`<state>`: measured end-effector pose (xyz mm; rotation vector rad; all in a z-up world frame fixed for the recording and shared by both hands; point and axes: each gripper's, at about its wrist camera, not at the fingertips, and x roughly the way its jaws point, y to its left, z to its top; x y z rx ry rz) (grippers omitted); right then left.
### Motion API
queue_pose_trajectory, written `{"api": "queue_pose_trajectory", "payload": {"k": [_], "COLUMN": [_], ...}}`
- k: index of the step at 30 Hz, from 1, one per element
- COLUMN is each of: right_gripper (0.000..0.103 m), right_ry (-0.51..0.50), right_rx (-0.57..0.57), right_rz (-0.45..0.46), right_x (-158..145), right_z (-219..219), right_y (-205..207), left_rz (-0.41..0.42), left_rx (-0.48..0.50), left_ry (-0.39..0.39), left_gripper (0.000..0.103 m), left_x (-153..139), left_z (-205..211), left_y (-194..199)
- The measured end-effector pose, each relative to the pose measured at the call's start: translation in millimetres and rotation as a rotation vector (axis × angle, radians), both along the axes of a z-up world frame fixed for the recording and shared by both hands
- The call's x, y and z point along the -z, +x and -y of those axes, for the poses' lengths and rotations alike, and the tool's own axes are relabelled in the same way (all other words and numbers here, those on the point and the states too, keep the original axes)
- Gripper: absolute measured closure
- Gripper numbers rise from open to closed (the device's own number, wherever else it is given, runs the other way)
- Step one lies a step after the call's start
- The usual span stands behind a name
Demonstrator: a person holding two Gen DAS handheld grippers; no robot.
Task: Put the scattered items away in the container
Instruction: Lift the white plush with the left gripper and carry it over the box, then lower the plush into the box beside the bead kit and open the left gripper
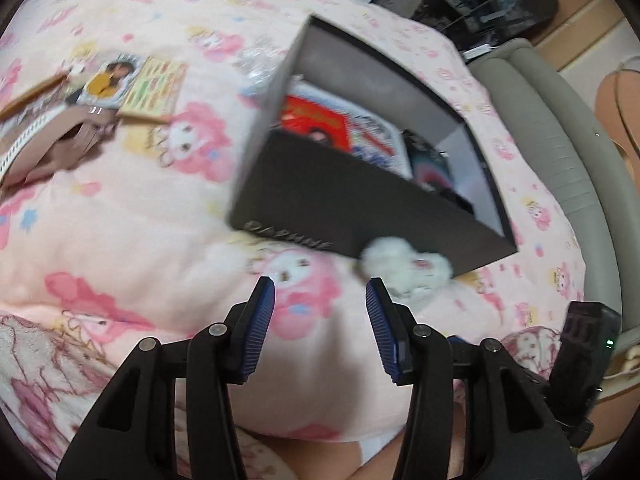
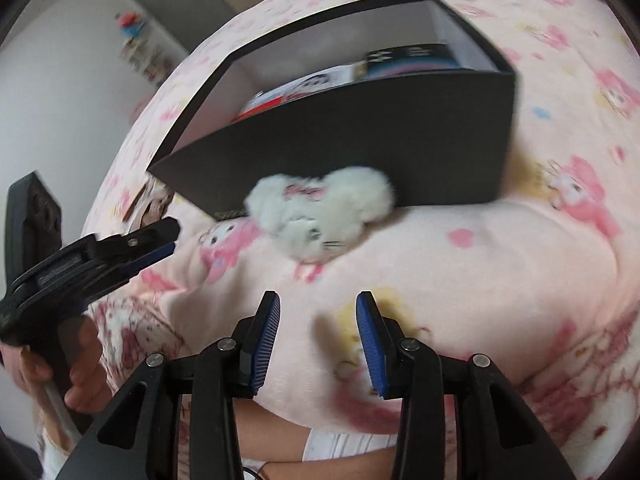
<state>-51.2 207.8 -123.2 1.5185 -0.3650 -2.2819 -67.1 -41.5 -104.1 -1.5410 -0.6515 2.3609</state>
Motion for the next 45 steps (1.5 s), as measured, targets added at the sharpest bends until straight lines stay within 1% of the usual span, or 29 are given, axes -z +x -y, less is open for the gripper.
{"api": "queue_pose_trajectory", "payload": {"k": [2,5,7,9,11,13,15,17,19,20,21,22,24,26,29,31,33,36,38,40,45], "right_gripper": [0.067,0.067,0.066,0.061,0.059,0.059,0.059,0.059,0.059,0.060,0.061,0.064,0.065,0.066,0.066,0.065,0.065,0.065,0.065,0.065,0.064], "right_ry": [-0.002,-0.016,0.025,0.042,0.018,-0.021,-0.082,-0.137,-0.169,-0.177,-0.170,-0.165,-0.176,-0.215,-0.256,-0.263,-0.250,-0.185,-0.170,-0.173,-0.176], "right_rx": [0.030,0.122,0.161,0.168,0.196,0.227,0.214,0.202,0.186,0.167,0.152,0.140,0.122,0.103,0.057,0.017,0.003,0.041,0.076,0.098,0.164], "right_rz": [-0.006,-0.020,-0.031,-0.033,-0.019,0.039,0.109,0.125,0.128,0.133,0.130,0.120,0.092,0.080,0.079,0.073,0.087,0.088,0.058,0.049,0.106], "right_x": [-2.9,-7.7,-11.0,-9.9,-1.7,12.4,26.4,32.8,35.7,37.6,37.8,36.3,30.4,25.9,19.3,14.9,16.6,20.7,17.4,20.3,36.6], "right_z": [-1.5,-17.8,-27.2,-32.2,-40.9,-43.7,-44.5,-43.6,-38.8,-35.7,-32.5,-30.7,-30.3,-31.2,-27.8,-23.3,-19.9,-21.8,-26.8,-34.8,-37.3], "right_y": [-4.1,-19.9,-32.8,-44.9,-52.7,-60.8,-66.5,-71.3,-72.0,-72.4,-71.4,-69.8,-65.3,-60.4,-51.1,-43.5,-38.5,-36.6,-35.5,-36.9,-49.8], "left_rz": [0.027,0.006,0.004,0.018,0.037,0.049,0.056,0.065,0.068,0.065,0.059,0.054,0.041,0.040,0.037,0.048,0.053,0.071,0.078,0.085,0.084], "left_rx": [0.018,0.069,0.097,0.114,0.133,0.152,0.155,0.148,0.133,0.129,0.131,0.135,0.136,0.131,0.122,0.118,0.111,0.072,0.067,0.070,0.057], "left_ry": [0.057,0.107,0.143,0.174,0.189,0.189,0.205,0.234,0.259,0.260,0.261,0.262,0.274,0.288,0.278,0.255,0.241,0.231,0.255,0.283,0.301], "left_gripper": [0.055,0.055,0.053,0.053,0.053,0.053,0.051,0.050,0.051,0.051,0.054,0.056,0.059,0.060,0.060,0.060,0.060,0.059,0.058,0.054,0.053], "left_x": [9.1,14.7,20.9,31.1,40.0,48.6,55.5,61.4,64.3,63.6,62.0,59.7,53.9,47.2,33.7,28.3,29.1,39.2,47.3,54.1,62.2], "left_z": [-0.5,-16.0,-29.5,-42.1,-50.8,-57.5,-60.3,-61.4,-62.0,-62.5,-63.1,-63.4,-60.5,-55.1,-47.1,-43.0,-38.4,-29.1,-24.4,-22.1,-30.7], "left_y": [-6.4,-14.1,-20.2,-30.1,-35.0,-38.4,-41.4,-44.5,-47.0,-47.4,-47.3,-46.5,-43.0,-38.4,-27.7,-21.6,-18.6,-21.5,-25.9,-33.5,-46.5]}}
